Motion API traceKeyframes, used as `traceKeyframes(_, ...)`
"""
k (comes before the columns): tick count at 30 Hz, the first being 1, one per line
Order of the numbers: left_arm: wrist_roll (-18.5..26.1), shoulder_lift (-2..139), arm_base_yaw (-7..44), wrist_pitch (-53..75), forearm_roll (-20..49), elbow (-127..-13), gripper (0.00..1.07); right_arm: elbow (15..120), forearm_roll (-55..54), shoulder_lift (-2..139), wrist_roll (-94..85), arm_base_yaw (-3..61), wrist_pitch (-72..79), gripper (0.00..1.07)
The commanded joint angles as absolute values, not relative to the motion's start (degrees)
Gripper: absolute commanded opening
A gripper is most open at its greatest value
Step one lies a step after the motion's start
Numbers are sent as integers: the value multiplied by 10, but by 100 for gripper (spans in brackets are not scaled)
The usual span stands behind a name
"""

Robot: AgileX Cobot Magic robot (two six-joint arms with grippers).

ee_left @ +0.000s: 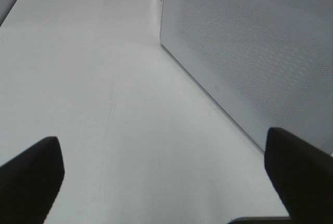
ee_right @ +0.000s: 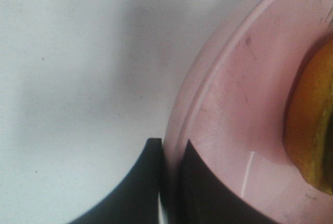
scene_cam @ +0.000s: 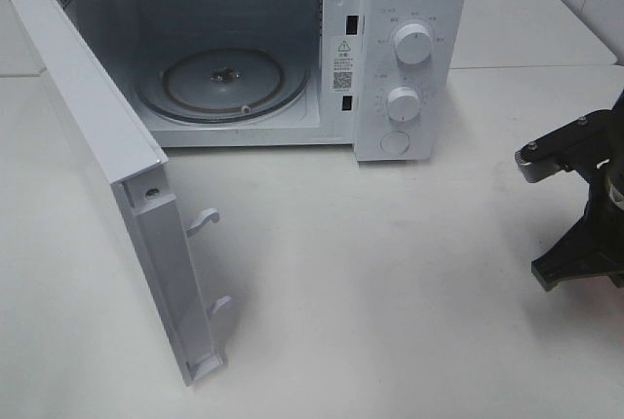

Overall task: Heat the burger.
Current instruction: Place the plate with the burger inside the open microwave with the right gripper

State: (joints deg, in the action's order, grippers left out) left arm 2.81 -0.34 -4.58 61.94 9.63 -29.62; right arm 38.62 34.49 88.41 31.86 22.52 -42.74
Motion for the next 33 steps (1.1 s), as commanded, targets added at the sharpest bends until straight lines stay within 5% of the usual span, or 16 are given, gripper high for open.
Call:
traceKeyframes(1,30,-13,-44,611,100,-295,100,376,379,850,324,250,-460,0)
traceKeyframes(33,30,-13,-44,611,100,-295,100,366,385,737,262,540,-523,0)
